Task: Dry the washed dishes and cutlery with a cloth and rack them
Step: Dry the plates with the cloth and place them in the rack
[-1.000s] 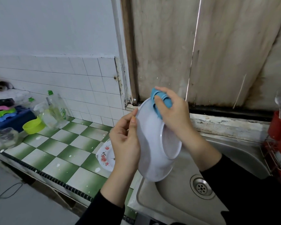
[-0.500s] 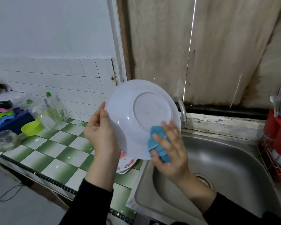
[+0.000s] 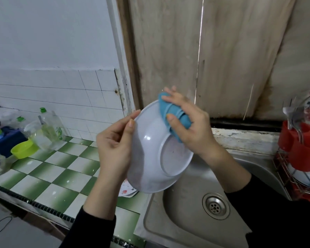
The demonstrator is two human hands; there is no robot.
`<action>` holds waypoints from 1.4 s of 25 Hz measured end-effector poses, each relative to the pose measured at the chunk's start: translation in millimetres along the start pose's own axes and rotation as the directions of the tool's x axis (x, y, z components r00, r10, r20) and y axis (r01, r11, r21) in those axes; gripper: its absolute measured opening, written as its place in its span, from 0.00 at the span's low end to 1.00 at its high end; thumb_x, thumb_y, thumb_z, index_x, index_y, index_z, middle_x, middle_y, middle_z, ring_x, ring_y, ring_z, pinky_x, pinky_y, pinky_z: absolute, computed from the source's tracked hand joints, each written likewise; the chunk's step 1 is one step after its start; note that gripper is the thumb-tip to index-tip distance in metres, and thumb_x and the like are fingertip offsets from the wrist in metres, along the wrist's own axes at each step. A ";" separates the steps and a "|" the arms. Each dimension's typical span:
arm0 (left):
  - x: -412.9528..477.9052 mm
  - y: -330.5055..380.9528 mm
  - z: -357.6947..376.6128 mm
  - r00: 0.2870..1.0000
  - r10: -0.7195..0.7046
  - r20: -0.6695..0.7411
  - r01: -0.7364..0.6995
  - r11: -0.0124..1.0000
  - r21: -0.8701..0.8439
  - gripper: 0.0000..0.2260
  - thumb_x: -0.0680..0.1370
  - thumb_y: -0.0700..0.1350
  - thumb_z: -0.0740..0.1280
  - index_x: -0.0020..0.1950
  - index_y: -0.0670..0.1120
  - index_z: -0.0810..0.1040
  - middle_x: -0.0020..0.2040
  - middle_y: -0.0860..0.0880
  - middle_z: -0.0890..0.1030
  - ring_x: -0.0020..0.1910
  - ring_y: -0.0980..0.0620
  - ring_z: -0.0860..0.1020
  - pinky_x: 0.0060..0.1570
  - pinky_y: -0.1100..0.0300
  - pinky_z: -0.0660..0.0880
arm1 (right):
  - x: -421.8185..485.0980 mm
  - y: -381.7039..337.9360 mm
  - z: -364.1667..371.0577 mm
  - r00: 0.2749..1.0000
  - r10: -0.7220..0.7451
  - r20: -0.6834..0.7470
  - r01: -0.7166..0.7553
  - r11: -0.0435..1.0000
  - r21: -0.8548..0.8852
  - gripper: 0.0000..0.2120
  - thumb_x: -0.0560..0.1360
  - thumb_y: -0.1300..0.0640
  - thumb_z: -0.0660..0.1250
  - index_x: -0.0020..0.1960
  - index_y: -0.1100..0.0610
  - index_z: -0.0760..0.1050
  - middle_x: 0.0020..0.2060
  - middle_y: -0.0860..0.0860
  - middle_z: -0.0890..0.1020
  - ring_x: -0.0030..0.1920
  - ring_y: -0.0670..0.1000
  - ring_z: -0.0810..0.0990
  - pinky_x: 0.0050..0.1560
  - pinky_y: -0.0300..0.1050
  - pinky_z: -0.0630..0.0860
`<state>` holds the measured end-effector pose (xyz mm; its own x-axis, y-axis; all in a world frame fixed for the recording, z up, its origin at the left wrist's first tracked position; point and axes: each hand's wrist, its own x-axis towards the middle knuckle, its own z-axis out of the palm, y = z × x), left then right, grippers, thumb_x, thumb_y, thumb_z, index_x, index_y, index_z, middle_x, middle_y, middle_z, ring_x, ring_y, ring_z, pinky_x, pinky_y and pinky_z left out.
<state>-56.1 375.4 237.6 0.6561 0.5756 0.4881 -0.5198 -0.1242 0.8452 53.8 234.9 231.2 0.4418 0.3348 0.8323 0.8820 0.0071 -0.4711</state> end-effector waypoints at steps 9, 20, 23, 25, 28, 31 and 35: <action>-7.5 -5.3 2.8 0.999 -0.002 -0.050 0.001 1.000 -0.013 0.10 0.77 0.39 0.67 0.47 0.54 0.84 0.45 0.57 0.85 0.47 0.59 0.81 0.51 0.64 0.77 | 15.4 -1.0 15.2 0.911 0.346 -0.226 -0.343 0.938 0.054 0.16 0.75 0.59 0.67 0.63 0.55 0.77 0.68 0.53 0.74 0.68 0.48 0.72 0.66 0.31 0.67; 3.1 -9.9 -7.2 0.987 -0.067 -0.149 0.058 0.996 -0.066 0.10 0.79 0.37 0.64 0.49 0.49 0.83 0.45 0.54 0.85 0.46 0.56 0.81 0.50 0.62 0.77 | -73.6 26.1 52.6 0.930 -0.071 -0.360 0.029 0.992 -0.122 0.18 0.79 0.55 0.62 0.66 0.63 0.71 0.71 0.64 0.67 0.74 0.62 0.63 0.71 0.65 0.63; 1.9 -8.7 -5.5 0.986 -0.031 -0.162 0.022 0.998 -0.060 0.10 0.79 0.38 0.65 0.49 0.51 0.83 0.47 0.55 0.85 0.48 0.56 0.81 0.51 0.62 0.77 | -48.3 21.3 49.5 0.900 0.110 -0.422 -0.135 0.990 -0.030 0.19 0.78 0.58 0.62 0.67 0.64 0.70 0.73 0.63 0.65 0.75 0.61 0.61 0.72 0.63 0.61; 5.8 -6.3 -4.3 0.982 0.015 -0.188 -0.027 0.998 -0.057 0.09 0.78 0.39 0.66 0.49 0.52 0.83 0.45 0.56 0.85 0.46 0.58 0.81 0.48 0.65 0.76 | -42.6 11.4 54.9 0.939 0.033 -0.341 -0.050 0.998 -0.042 0.20 0.79 0.58 0.62 0.67 0.66 0.70 0.72 0.63 0.65 0.74 0.61 0.63 0.74 0.57 0.62; 11.2 -4.8 -6.3 0.974 0.010 -0.227 -0.036 0.993 -0.108 0.09 0.80 0.37 0.64 0.50 0.49 0.82 0.42 0.57 0.85 0.44 0.60 0.81 0.46 0.66 0.76 | -64.0 20.3 54.0 0.968 -0.124 -0.219 0.104 0.989 -0.101 0.20 0.79 0.56 0.62 0.67 0.65 0.69 0.71 0.65 0.66 0.74 0.61 0.63 0.74 0.55 0.62; 7.4 -9.6 -4.6 0.975 -0.068 -0.211 0.031 0.984 -0.177 0.09 0.80 0.36 0.63 0.50 0.47 0.82 0.42 0.56 0.85 0.45 0.58 0.82 0.47 0.65 0.77 | -72.2 40.6 38.0 0.869 0.239 -0.434 -0.189 0.970 0.155 0.17 0.78 0.55 0.60 0.65 0.57 0.71 0.72 0.61 0.66 0.74 0.56 0.65 0.73 0.49 0.64; -2.7 -17.4 4.5 0.994 -0.071 -0.078 0.062 0.992 -0.112 0.08 0.77 0.37 0.67 0.47 0.48 0.83 0.45 0.57 0.85 0.47 0.58 0.82 0.51 0.63 0.77 | -29.3 52.4 7.4 0.657 0.593 -0.465 -0.437 0.802 0.406 0.17 0.75 0.53 0.62 0.60 0.57 0.76 0.63 0.50 0.77 0.65 0.45 0.75 0.70 0.48 0.69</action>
<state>-46.4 372.3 222.5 0.6463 0.6446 0.4084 -0.5361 0.0027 0.8442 85.8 232.5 180.0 0.8899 -0.2138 0.4031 0.4480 0.2423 -0.8606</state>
